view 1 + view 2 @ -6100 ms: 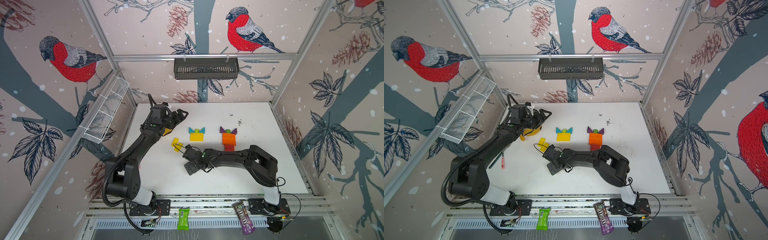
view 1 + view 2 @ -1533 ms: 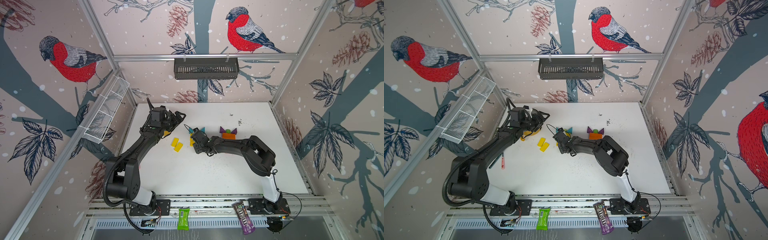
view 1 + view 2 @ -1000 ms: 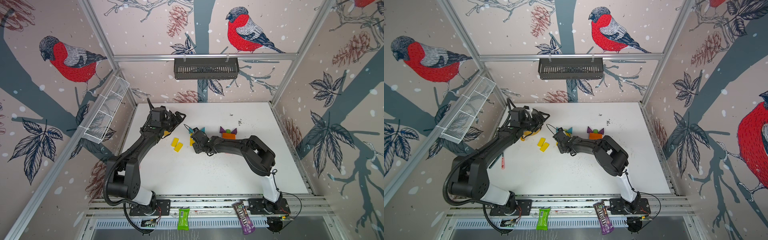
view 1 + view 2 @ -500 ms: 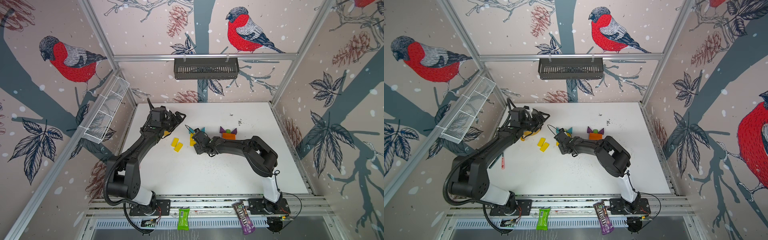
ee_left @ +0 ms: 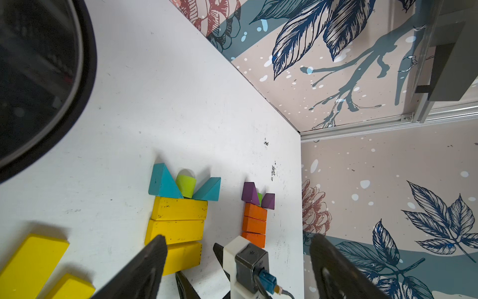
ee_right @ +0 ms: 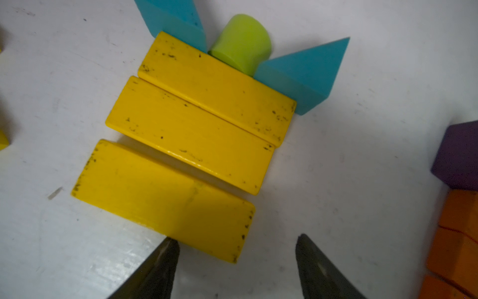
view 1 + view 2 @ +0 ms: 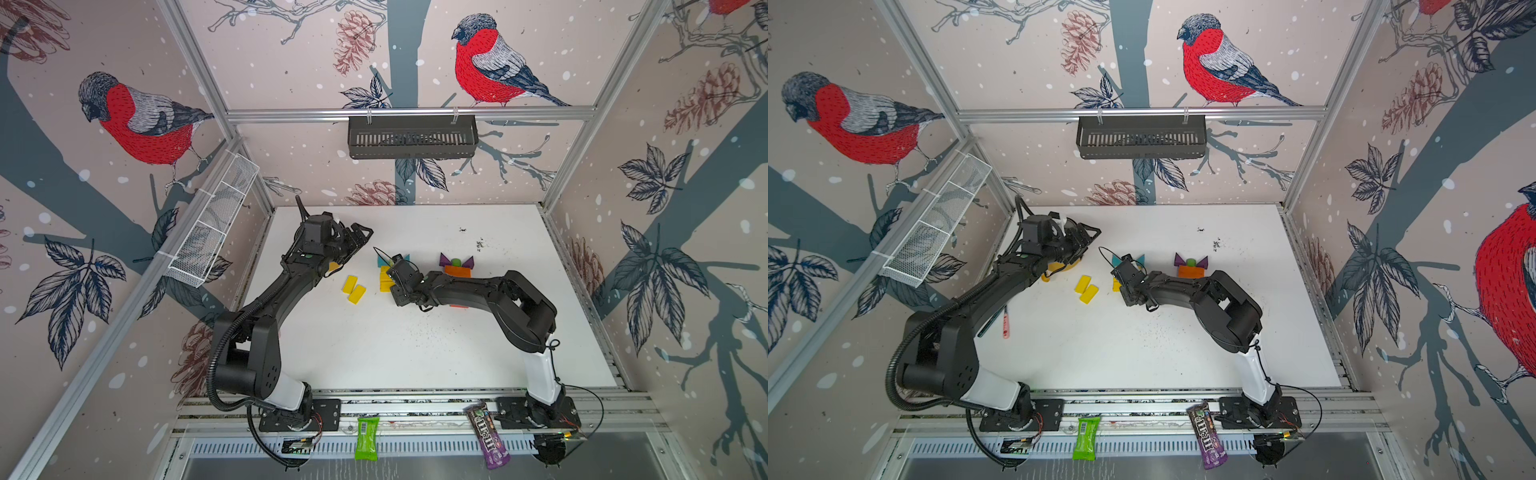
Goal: Assemble a carrot with building blocks
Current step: Assemble the building block at the center of the board.
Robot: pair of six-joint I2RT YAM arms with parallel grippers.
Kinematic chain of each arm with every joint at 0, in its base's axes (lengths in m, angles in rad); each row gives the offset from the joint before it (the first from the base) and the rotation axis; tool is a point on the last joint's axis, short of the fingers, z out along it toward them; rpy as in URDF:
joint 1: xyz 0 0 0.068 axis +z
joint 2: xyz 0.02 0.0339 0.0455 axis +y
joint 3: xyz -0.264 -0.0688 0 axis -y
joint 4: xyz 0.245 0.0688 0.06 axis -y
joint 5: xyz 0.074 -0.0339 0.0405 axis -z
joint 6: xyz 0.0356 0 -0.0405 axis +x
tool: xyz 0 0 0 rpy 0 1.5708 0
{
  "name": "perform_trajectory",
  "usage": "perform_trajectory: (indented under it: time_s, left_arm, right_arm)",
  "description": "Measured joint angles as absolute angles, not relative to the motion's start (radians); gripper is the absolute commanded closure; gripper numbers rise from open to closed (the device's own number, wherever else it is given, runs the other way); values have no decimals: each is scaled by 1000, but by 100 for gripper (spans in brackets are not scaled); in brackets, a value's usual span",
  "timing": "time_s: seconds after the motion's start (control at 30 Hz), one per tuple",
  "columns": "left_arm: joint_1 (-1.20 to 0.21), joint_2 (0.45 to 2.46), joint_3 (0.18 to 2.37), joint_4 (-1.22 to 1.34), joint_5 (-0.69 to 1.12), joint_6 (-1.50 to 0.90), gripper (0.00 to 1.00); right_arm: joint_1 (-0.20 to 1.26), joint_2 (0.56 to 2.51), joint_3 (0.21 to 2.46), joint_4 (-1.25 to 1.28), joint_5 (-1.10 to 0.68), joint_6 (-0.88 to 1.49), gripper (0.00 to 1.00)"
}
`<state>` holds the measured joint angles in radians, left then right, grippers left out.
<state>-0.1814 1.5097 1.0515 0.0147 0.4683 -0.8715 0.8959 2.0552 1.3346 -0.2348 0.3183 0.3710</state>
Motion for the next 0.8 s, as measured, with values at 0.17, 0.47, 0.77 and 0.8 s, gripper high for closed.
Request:
perform_trajectory:
  time_s: [0.17, 0.47, 0.77, 0.8]
  left_arm:
    - [-181, 1512, 1052, 15, 468, -871, 13]
    - [-182, 1512, 1052, 14, 468, -871, 13]
    - [-183, 1513, 1052, 14, 468, -865, 13]
    - [-183, 1513, 1052, 14, 468, -865, 13]
  right_arm:
    - [895, 2058, 1340, -237, 319, 371, 25]
    - [894, 2062, 1345, -235, 323, 371, 23]
    - [894, 2062, 1349, -236, 323, 371, 22]
    - [894, 2062, 1350, -236, 323, 371, 22]
